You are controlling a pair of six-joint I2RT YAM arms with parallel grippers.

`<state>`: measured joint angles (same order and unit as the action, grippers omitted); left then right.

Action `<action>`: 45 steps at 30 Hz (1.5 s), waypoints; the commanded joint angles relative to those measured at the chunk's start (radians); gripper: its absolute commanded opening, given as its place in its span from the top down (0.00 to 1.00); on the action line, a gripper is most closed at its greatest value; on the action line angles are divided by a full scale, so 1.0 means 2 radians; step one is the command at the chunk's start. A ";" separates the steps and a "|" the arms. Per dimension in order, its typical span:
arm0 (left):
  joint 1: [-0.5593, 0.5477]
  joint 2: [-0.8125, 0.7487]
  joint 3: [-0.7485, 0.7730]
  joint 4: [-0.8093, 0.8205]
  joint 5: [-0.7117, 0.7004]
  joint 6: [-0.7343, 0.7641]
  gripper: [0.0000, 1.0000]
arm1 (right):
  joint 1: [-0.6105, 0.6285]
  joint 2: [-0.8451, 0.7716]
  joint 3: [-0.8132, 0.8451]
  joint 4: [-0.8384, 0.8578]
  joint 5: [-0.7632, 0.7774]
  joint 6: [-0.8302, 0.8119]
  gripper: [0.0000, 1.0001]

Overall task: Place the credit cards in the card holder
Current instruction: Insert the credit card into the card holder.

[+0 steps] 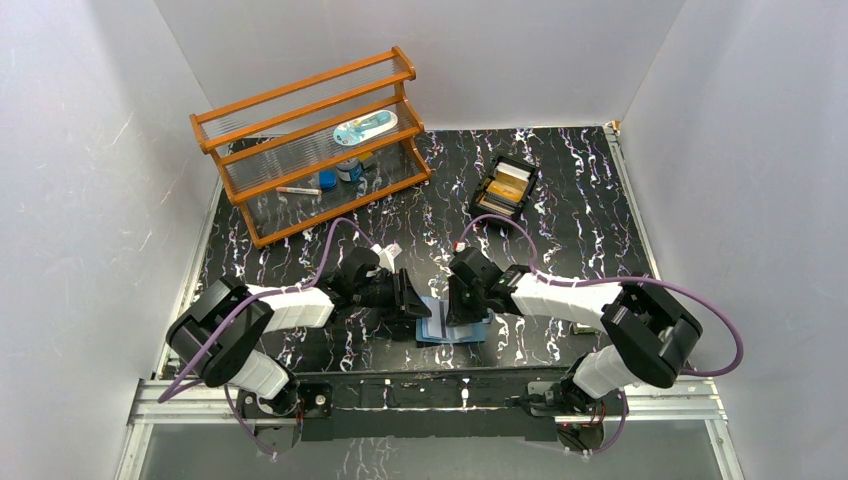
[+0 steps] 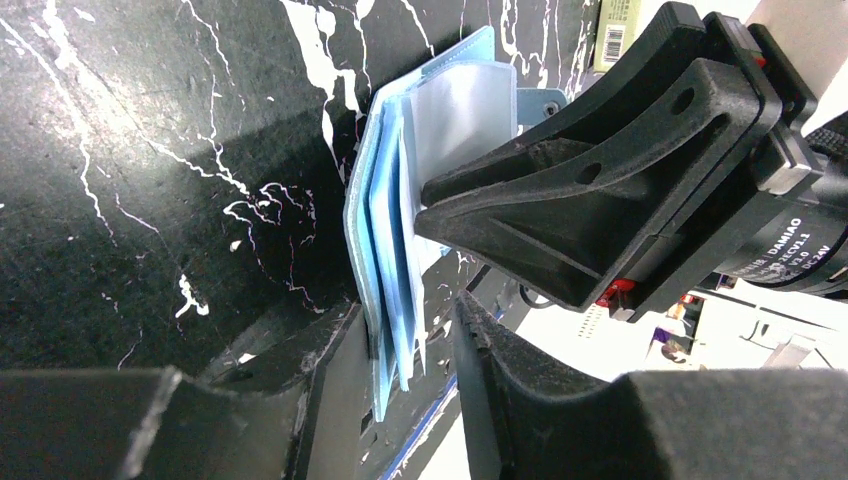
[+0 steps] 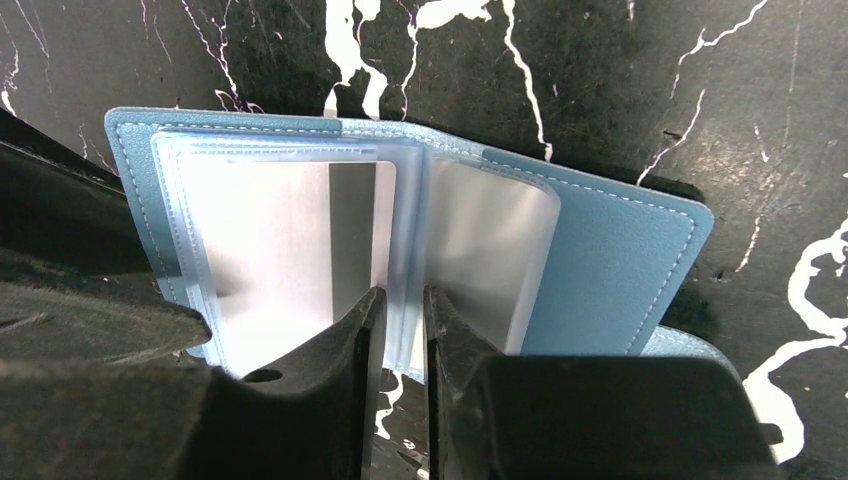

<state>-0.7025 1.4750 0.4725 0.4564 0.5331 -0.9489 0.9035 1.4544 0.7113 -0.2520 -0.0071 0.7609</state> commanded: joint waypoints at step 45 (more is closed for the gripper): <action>-0.005 -0.073 0.005 -0.071 -0.013 0.020 0.87 | 0.009 0.003 -0.049 0.087 -0.060 0.055 0.72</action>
<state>-0.7048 1.3308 0.4534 0.3153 0.5041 -0.9203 0.9127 1.4590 0.6384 -0.0753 -0.1303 0.8665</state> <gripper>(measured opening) 0.171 0.282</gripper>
